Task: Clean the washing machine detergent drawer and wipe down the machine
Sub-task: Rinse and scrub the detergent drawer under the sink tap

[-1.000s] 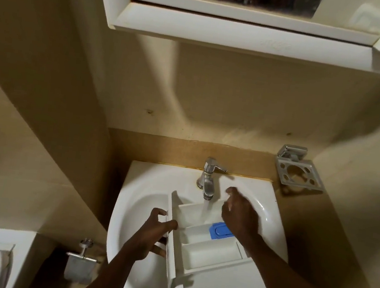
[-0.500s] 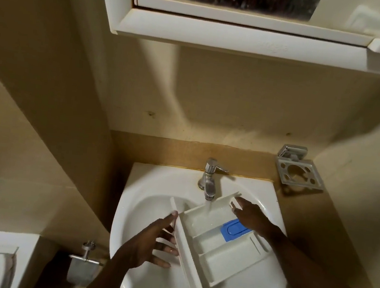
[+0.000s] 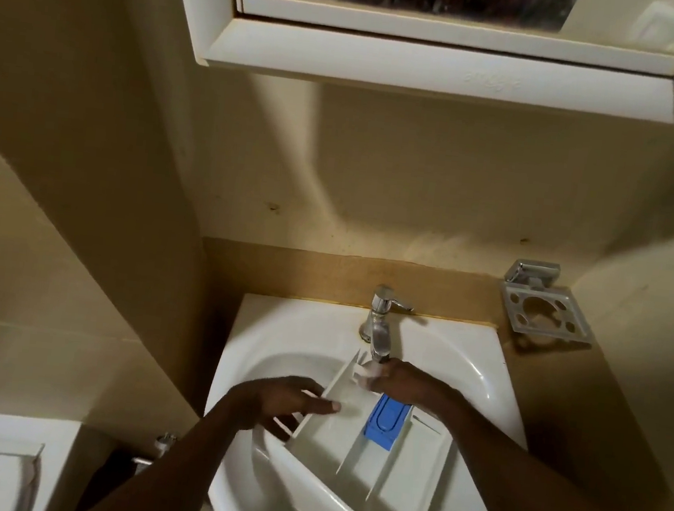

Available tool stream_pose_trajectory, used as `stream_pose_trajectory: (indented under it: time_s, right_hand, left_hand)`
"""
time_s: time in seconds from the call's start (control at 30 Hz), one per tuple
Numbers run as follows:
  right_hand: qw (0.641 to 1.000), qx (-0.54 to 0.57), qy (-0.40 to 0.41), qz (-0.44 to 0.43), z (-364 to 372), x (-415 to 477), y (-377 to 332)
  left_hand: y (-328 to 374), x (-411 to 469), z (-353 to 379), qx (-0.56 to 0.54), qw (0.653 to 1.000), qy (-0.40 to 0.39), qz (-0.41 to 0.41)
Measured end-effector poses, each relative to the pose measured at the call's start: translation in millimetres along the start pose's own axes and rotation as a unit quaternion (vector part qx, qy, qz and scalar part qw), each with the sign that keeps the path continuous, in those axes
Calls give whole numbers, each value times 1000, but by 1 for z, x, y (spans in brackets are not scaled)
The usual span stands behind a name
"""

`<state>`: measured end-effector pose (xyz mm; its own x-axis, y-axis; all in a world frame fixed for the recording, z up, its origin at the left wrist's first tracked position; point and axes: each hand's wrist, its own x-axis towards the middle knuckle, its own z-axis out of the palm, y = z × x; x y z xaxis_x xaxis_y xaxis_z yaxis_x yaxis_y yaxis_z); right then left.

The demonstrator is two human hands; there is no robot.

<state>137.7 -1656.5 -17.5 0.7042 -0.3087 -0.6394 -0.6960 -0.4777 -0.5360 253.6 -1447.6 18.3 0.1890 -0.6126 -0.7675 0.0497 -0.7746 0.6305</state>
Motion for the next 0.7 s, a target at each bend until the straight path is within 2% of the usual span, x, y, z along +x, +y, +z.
stream_pose_trajectory:
  time_s: [0.1, 0.23, 0.37, 0.5, 0.6, 0.7]
  right_hand:
    - [997, 74, 8, -16, 2, 8, 14]
    - [996, 91, -5, -22, -6, 6, 5]
    - [994, 92, -50, -21, -20, -4, -2]
    - [991, 128, -46, -18, -43, -12, 6]
    - [995, 81, -42, -30, -55, -10, 9]
    - [996, 86, -30, -13, -54, -8, 21]
  left_hand:
    - [1, 4, 9, 18, 998, -62, -9]
    - [-12, 14, 10, 7, 996, -89, -29]
    - [-21, 19, 8, -31, 999, -40, -11]
    - [-38, 25, 5, -106, 994, -4, -8]
    - [-43, 26, 7, -141, 990, 21, -2]
    - [-47, 22, 4, -158, 987, 38, 6]
